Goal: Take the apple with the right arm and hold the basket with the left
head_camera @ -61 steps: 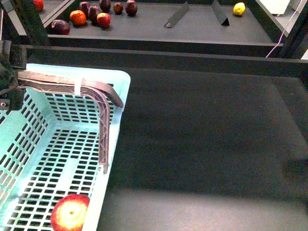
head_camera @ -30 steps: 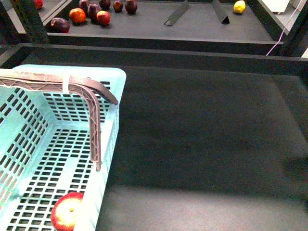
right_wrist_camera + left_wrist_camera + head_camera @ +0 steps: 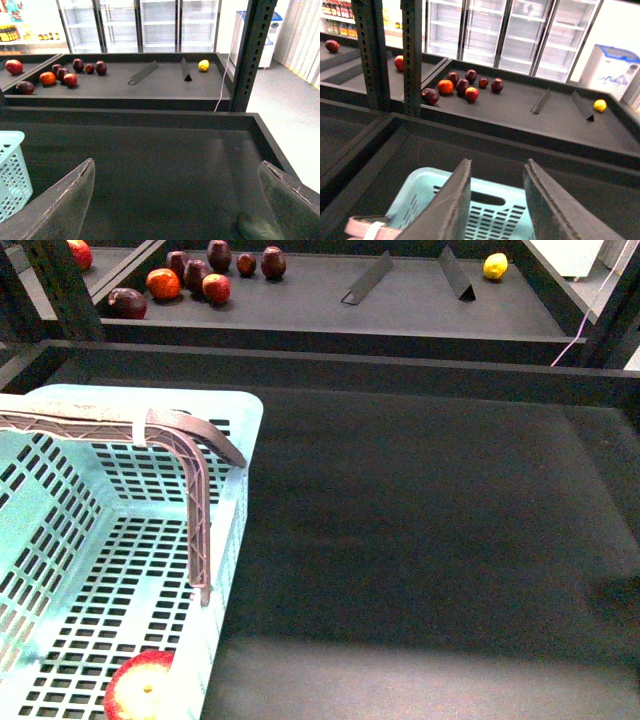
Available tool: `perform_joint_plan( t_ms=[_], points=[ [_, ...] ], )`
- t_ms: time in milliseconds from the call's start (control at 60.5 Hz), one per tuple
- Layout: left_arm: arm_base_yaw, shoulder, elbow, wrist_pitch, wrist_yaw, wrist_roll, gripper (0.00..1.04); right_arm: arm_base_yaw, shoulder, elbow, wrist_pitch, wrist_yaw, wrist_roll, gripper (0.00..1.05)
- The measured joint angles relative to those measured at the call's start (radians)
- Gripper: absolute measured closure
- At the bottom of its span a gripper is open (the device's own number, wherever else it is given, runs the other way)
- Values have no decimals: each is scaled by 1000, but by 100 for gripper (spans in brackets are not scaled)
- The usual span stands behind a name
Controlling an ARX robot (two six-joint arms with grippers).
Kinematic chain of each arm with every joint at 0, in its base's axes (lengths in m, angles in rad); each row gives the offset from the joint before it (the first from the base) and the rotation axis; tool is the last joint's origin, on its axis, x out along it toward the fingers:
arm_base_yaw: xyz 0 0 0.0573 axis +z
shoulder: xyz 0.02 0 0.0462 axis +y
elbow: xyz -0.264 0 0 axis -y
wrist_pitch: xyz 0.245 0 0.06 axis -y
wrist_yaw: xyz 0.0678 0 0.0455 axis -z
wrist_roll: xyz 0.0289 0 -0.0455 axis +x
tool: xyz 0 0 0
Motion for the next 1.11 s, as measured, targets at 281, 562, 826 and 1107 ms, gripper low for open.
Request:
perform_joint_plan(
  t_ms=[281, 562, 826, 1107],
  points=[
    [55, -182, -149, -40, 53, 75, 101, 0, 0, 0, 0, 0, 0, 9],
    [133, -387, -235, -161, 131, 80, 101, 0, 0, 0, 0, 0, 0, 9],
    [134, -542, -290, -250, 131, 84, 101, 0, 0, 0, 0, 0, 0, 9],
    [134, -719, -291, -415, 132, 84, 101, 0, 0, 0, 0, 0, 0, 9]
  ],
)
